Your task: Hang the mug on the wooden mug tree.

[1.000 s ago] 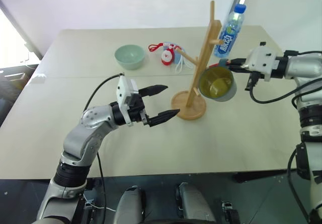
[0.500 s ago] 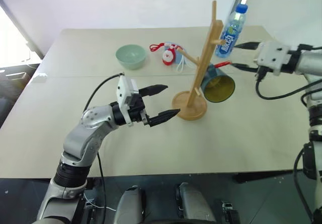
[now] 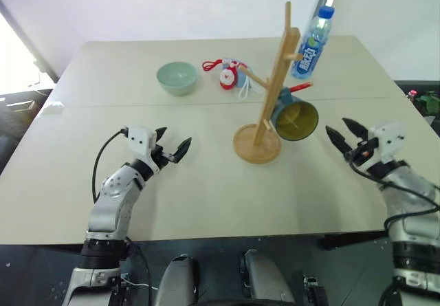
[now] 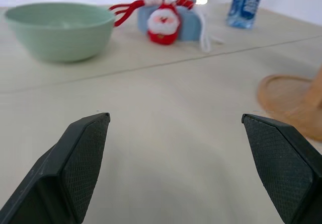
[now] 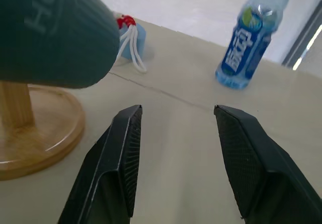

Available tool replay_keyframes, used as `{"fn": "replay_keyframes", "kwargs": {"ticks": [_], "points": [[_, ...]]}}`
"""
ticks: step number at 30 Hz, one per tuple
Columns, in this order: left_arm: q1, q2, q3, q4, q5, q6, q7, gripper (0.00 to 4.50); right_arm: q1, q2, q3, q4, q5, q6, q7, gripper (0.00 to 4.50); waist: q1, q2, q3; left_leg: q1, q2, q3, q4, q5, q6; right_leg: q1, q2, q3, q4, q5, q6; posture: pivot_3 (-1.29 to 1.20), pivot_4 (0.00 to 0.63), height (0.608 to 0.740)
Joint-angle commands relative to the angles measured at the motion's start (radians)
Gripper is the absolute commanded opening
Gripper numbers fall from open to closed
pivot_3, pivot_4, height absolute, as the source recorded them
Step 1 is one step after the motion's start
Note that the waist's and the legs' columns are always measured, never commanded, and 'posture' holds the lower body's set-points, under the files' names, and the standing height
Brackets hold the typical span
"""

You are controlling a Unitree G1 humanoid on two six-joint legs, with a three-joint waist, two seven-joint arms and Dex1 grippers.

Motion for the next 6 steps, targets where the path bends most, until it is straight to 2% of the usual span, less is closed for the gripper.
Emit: {"fn": "replay_keyframes", "kwargs": {"ticks": [1,6], "points": [[0.012,-0.005,0.017,0.01,0.032,-0.045,0.028,4.5,0.009,0.028,-0.012,-0.073,0.009,-0.007,-0.052,2.34,0.0,0.0,0.0,0.0,0.0,0.0,0.0,0.0,0.0,0.0,0.0,0.0,0.0,0.0,-0.001,0.0,0.15,0.74],[0.05,-0.006,0.021,-0.008,0.022,-0.048,0.017,4.5,0.028,0.075,0.026,-0.052,-0.012,-0.017,-0.077,2.34,0.0,0.0,0.0,0.0,0.0,0.0,0.0,0.0,0.0,0.0,0.001,0.0,0.0,0.0,-0.001,0.0,0.15,0.74]]}}
